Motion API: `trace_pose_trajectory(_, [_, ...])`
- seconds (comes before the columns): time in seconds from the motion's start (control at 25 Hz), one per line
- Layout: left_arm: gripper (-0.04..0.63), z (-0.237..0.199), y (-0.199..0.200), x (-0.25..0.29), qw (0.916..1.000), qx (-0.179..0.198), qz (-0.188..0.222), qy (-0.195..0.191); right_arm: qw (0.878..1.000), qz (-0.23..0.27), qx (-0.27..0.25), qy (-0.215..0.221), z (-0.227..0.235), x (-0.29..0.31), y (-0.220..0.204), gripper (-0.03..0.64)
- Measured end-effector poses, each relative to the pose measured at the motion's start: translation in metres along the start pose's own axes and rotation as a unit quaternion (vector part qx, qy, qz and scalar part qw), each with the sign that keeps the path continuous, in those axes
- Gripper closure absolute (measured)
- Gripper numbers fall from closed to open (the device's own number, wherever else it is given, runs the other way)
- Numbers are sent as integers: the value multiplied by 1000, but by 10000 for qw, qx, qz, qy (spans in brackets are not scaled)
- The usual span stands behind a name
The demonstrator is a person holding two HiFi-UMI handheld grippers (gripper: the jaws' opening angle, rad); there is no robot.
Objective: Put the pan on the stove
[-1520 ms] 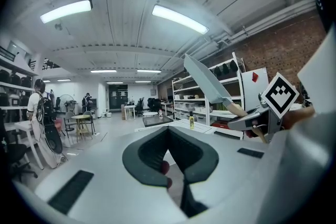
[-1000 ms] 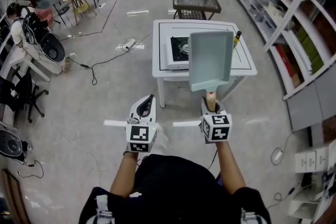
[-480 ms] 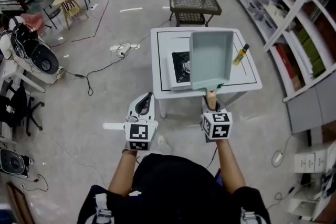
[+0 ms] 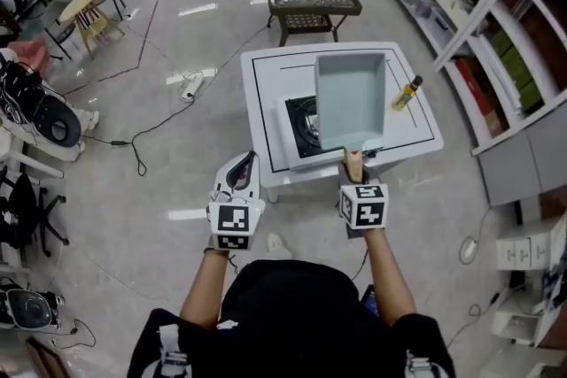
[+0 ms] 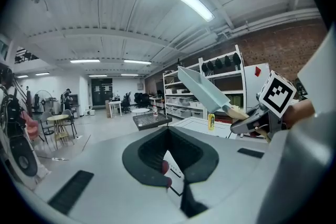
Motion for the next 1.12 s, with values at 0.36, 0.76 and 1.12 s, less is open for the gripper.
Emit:
trace_pose_trajectory(0.36, [574,1,-23,38,9984,-22,-346,-445,9950,-956,214,-178,9,38,-12,551])
trace_pose_trajectory(0.76, [574,11,-25,62,9976,-138,-487,-477,9825,-1841,273,-108,38,91,-24,551])
trace_pose_trajectory(1.12, [574,23,-35,72,9978,33,-637,-184,9709,-2308,614,170,58,128,-35,551])
Point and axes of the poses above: the fingertips, and each gripper's own axes: x forward along the fingers, z to its right, y out of its top, the point moved 10 cm from there along -x, backward along the fingers, and after that the axes turned 11 degrees about y, right-handed, at the moved point
